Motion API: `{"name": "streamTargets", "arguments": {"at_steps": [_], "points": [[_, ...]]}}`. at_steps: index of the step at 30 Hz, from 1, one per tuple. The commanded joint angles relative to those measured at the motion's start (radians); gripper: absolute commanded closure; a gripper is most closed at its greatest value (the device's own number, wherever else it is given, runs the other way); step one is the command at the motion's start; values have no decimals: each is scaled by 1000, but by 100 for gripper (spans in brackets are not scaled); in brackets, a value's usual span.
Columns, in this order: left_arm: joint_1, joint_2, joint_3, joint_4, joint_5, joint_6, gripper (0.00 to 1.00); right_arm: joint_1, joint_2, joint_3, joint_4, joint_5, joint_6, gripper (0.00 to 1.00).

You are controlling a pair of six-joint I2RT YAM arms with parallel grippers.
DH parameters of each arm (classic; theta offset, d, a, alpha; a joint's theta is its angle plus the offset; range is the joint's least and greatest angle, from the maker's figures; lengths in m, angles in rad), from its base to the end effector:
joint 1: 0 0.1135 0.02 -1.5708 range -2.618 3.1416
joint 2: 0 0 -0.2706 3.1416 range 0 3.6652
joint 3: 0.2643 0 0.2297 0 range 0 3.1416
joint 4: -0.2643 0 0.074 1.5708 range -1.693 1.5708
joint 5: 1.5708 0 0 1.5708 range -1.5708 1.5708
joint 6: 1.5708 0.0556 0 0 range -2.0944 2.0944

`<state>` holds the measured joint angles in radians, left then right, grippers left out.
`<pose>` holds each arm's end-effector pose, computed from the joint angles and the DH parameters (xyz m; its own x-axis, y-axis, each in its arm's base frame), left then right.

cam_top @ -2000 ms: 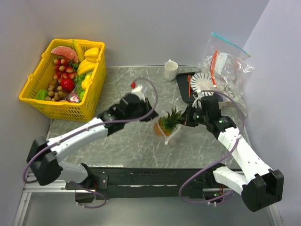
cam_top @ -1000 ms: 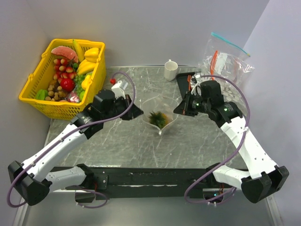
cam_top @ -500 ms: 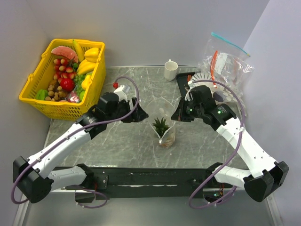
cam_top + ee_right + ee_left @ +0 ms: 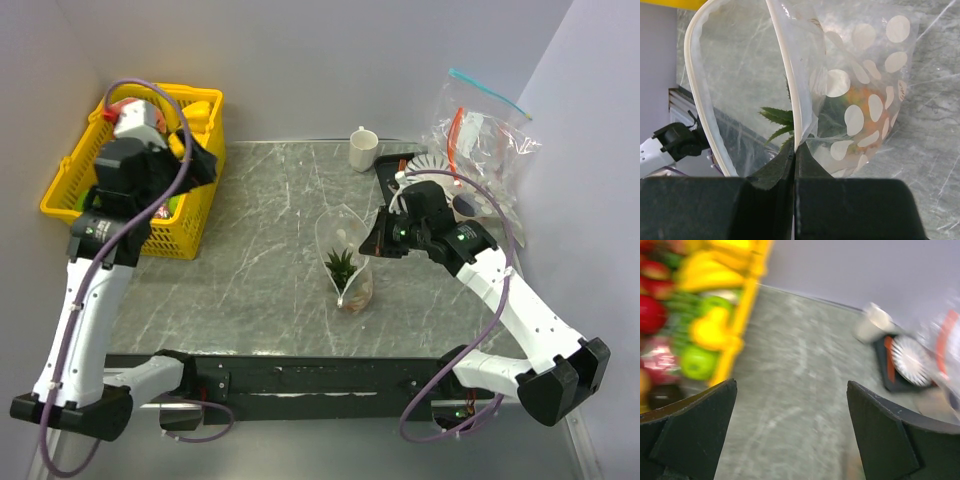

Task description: Place the food in the zip-top bag and seal the zipper

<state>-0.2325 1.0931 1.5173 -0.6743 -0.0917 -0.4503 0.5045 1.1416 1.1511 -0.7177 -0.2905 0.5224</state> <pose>0.1941 -0.0407 0.4677 -0.2791 -0.3793 -0.8822 0.0240 0.9156 -0.4013 0.1894 0.1228 0.3389 -0.8196 0.0936 -0.5653 -0.2823 0.7926 0.5404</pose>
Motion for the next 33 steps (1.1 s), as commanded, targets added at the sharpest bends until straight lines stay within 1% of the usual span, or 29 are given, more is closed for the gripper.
{"name": "streamTargets", "arguments": {"at_steps": [1, 3, 4, 6, 8, 9, 11, 12, 14, 15, 16, 18, 19, 23, 28, 33], "points": [[190, 71, 72, -33, 53, 70, 5, 3, -3, 1, 32, -32, -32, 100], [269, 137, 99, -18, 84, 62, 6, 3, -5, -1, 24, -42, -38, 100], [339, 160, 122, -5, 116, 56, 6, 5, -8, -1, 21, -44, -44, 100], [413, 230, 142, 45, 154, 35, 7, 5, -11, 2, 9, -38, -50, 100], [444, 281, 179, 105, 199, 18, 8, 3, -19, 1, 11, -44, -52, 100], [465, 331, 188, 126, 219, 7, 10, 3, -23, -2, 12, -50, -50, 100], [478, 384, 231, 160, 241, 5, 15, 5, -29, -10, 17, -59, -48, 100], [487, 443, 253, 166, 244, -5, 15, 5, -37, -13, 21, -70, -45, 100], [519, 508, 323, 163, 248, -17, 13, 3, -43, -19, 24, -78, -38, 100], [528, 571, 349, 151, 265, -30, 12, 5, -51, -21, 27, -84, -33, 100], [547, 600, 397, 148, 274, -34, 12, 3, -54, -21, 27, -85, -32, 100], [558, 678, 437, 145, 280, -37, 12, 3, -60, -18, 18, -82, -33, 100], [561, 698, 466, 147, 274, -36, 11, 3, -63, -14, 15, -75, -36, 100], [561, 775, 503, 171, 244, -34, 8, 3, -68, -10, 14, -70, -42, 100], [559, 875, 563, 191, 227, -22, 9, 5, -51, 1, 32, -102, -30, 100], [561, 962, 592, 220, 161, -11, 10, 3, -40, 2, 49, -122, -30, 100]]}}
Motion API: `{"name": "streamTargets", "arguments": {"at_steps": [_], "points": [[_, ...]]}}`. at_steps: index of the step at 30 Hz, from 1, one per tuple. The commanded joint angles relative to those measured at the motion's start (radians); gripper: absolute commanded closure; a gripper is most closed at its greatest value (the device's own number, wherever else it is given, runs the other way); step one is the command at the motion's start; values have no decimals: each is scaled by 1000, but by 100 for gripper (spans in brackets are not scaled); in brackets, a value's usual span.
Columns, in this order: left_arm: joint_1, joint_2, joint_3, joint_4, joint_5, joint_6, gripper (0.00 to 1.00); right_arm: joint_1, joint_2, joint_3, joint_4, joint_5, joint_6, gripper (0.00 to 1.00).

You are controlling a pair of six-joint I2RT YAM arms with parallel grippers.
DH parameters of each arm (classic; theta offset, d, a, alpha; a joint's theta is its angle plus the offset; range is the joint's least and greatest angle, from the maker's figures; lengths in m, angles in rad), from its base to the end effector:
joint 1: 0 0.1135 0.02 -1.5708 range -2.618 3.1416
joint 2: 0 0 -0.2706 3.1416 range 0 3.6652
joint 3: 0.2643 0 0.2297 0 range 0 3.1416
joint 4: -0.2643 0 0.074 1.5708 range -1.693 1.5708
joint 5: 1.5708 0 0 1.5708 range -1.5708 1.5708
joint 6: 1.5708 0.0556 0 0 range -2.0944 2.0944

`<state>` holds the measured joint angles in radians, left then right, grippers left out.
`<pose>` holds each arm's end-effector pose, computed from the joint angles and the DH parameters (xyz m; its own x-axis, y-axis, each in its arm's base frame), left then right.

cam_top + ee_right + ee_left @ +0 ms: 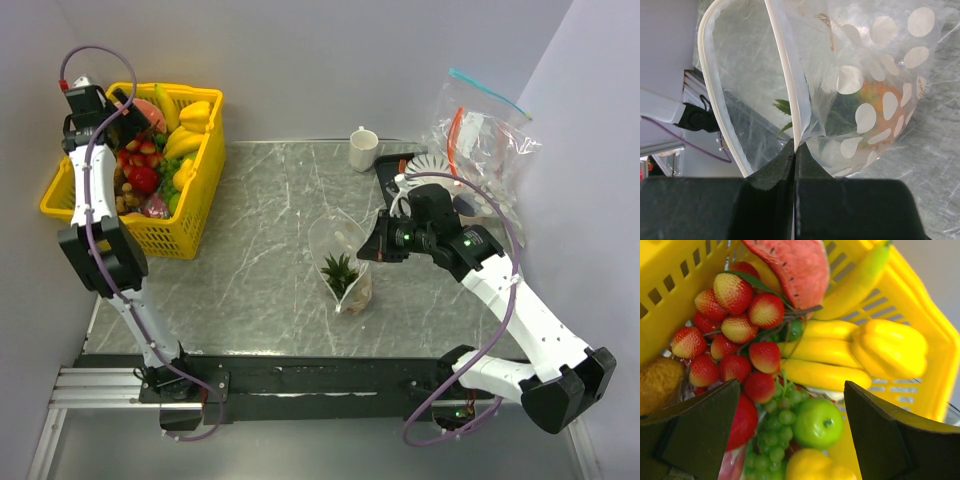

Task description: Place the food in the zip-top bag and seal the zipper

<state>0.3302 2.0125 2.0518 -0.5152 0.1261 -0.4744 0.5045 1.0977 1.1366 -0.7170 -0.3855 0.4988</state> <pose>0.4466 0.1457 0.3676 -0.2869 -0.5774 -0.7644 -0.3900 0.7992 -0.4573 0.1770 0.1216 0.3442 -0.8191 0.0541 -0.5710 -0.3557 0.7331 0.5797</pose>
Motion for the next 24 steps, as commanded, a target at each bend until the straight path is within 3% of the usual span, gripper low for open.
{"name": "streamTargets", "arguments": {"at_steps": [1, 11, 18, 21, 22, 24], "points": [[-2, 54, 62, 67, -71, 11, 10, 3, 7, 18, 48, -27, -11, 100], [-3, 322, 290, 41, -174, -58, 3, 5, 57, 26, 80, -49, -9, 100], [-3, 411, 314, 52, -189, -73, 12, 3, 60, 9, 93, -49, 0, 100], [-2, 419, 292, 75, -139, -67, 30, 3, 68, 17, 87, -53, 1, 100], [-2, 410, 280, 89, -125, -53, 51, 3, 68, 17, 88, -53, 3, 100], [-2, 344, 199, 151, -83, -35, 66, 3, 67, 12, 93, -55, 10, 100]]}}
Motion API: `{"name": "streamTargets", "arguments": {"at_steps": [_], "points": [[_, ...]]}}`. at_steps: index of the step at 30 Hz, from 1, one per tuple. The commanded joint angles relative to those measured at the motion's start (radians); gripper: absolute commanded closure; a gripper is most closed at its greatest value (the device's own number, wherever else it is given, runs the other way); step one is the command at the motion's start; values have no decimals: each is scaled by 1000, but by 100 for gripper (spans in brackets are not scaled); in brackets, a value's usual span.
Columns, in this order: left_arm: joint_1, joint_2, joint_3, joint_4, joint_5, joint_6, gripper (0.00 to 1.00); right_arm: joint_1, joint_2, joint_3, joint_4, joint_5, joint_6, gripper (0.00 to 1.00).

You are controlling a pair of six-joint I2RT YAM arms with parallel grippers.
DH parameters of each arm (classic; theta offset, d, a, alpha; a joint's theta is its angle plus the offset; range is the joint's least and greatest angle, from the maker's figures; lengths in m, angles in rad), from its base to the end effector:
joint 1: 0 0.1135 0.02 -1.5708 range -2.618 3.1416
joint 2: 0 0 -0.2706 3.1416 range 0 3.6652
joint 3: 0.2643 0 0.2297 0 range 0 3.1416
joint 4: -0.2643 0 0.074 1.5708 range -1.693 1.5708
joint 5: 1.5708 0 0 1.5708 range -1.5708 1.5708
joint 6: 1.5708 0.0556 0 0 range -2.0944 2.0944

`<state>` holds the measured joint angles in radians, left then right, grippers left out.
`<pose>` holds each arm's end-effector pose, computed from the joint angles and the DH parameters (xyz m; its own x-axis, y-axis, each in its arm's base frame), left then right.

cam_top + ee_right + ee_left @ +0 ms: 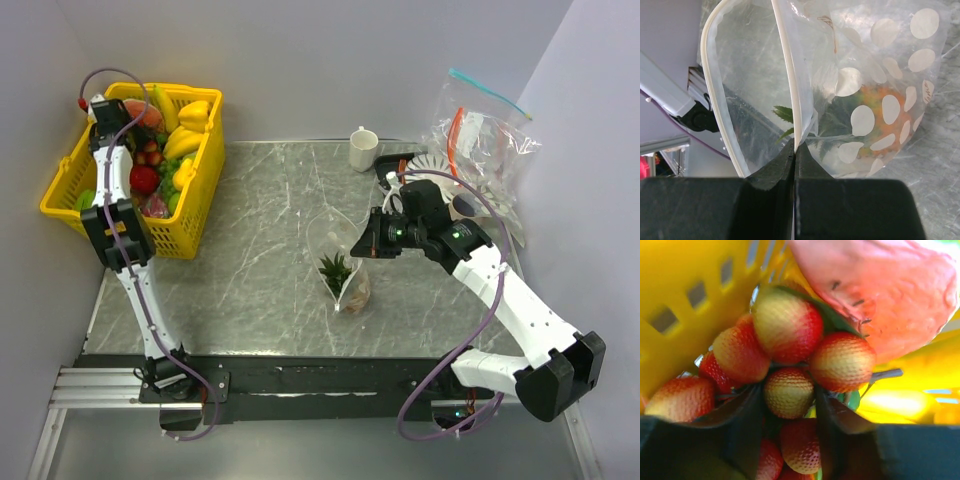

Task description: Place the food in the zip-top bag and seal the zipper

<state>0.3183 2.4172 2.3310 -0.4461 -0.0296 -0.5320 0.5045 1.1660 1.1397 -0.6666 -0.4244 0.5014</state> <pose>0.5317 0.1769 0.2678 -0.2444 -0.6144 -0.7502 -0.5350 0.7307 -0.4241 0.1925 0.1325 0.3368 -0.8354 0.0391 -0.5483 -0.3607 0.7137 0.6005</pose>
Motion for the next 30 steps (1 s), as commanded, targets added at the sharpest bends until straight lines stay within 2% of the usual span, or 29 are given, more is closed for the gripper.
{"name": "streamTargets", "arguments": {"at_steps": [1, 4, 5, 8, 18, 22, 25, 30], "points": [[10, -91, -114, 107, 71, 26, 82, 5, -6, 8, 44, -17, 8, 100], [10, -226, -199, 165, 69, 30, 93, 3, -15, 0, 45, -17, 14, 100], [10, -278, -203, 164, 76, 24, 94, 3, -20, -3, 47, -17, 15, 100], [10, -373, -205, 136, 114, -9, 95, 5, -28, -6, 45, -16, 17, 100], [10, -664, -369, 112, 321, -48, 99, 3, -49, -17, 73, -79, 48, 100], [8, -785, -438, 136, 501, -110, 99, 3, -52, 6, 61, -91, 49, 100], [5, -880, -539, 222, 649, -201, 96, 2, -54, 26, 58, -97, 54, 100], [-13, -1049, -797, 525, 812, -396, 94, 3, -51, 25, 71, -128, 72, 100]]}}
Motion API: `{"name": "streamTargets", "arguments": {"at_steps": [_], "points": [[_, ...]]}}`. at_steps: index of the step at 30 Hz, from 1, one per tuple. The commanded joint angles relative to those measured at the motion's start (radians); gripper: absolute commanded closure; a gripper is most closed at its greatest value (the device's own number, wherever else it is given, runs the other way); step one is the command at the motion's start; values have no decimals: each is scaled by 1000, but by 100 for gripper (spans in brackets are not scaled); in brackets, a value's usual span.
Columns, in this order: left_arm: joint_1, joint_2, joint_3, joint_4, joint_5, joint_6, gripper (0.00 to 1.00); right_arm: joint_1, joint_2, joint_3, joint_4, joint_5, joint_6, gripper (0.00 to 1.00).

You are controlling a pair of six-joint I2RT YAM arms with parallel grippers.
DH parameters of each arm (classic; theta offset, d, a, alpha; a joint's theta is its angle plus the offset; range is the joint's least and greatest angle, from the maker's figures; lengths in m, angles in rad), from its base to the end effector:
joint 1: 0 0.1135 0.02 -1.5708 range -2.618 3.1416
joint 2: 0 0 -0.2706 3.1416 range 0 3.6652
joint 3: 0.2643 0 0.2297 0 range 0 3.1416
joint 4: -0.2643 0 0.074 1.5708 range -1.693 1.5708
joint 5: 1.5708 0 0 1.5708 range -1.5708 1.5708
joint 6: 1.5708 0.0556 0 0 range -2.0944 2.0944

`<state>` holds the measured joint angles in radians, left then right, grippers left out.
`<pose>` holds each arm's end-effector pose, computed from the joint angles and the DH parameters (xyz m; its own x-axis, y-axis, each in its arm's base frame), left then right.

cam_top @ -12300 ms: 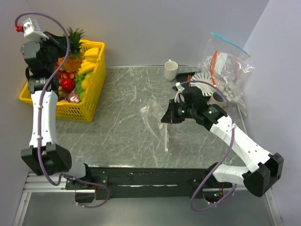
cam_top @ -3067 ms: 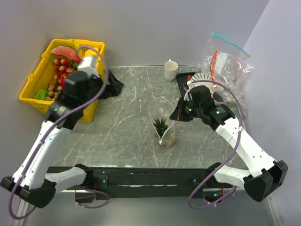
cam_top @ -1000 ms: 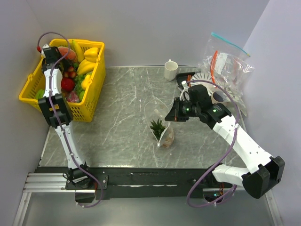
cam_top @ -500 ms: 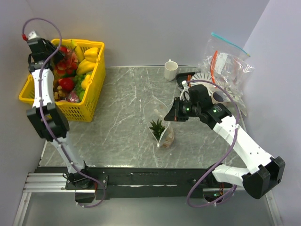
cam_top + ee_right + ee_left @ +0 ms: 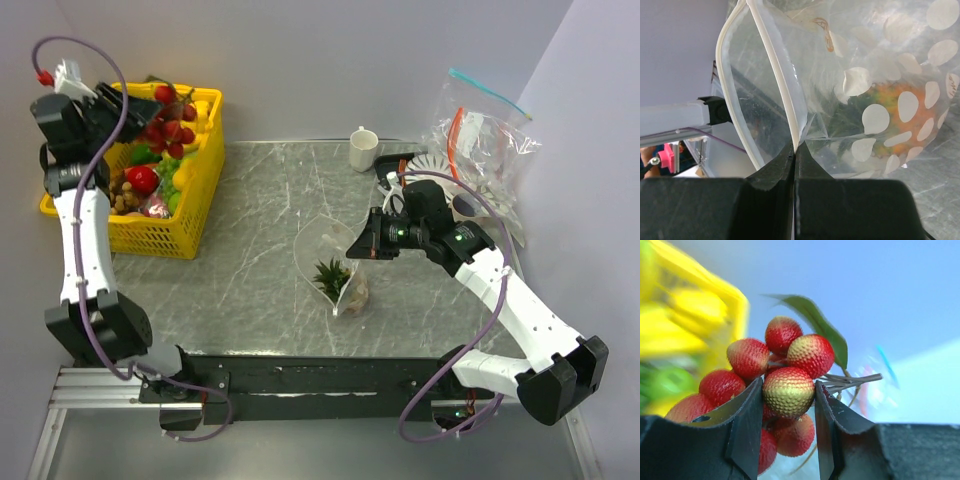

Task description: Place the food in the zip-top bag and seal the zipper

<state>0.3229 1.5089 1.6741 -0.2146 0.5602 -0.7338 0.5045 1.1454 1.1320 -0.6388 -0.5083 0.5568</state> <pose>0.3252 0.0777 0.4733 -0.1918 -0.6624 -0.7242 0.1428 0.7112 -0.6884 0.1867 0.1340 0.3426 -0.8532 0.0563 -0.5186 -0.3651 0.6455 0.6708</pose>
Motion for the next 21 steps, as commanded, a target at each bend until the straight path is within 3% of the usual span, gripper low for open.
{"name": "streamTargets", "arguments": {"at_steps": [1, 10, 16, 21], "points": [[-34, -188, -196, 325, 239, -252, 94, 3, -32, 32, 45, -48, 23, 100], [-237, -446, -425, 461, 270, -410, 93, 3, -33, 17, 68, -59, 48, 100], [-412, -631, -664, 613, 166, -559, 93, 2, -32, 9, 74, -58, 54, 100], [-498, -705, -775, 776, 110, -662, 93, 3, -36, 12, 70, -56, 51, 100]]}}
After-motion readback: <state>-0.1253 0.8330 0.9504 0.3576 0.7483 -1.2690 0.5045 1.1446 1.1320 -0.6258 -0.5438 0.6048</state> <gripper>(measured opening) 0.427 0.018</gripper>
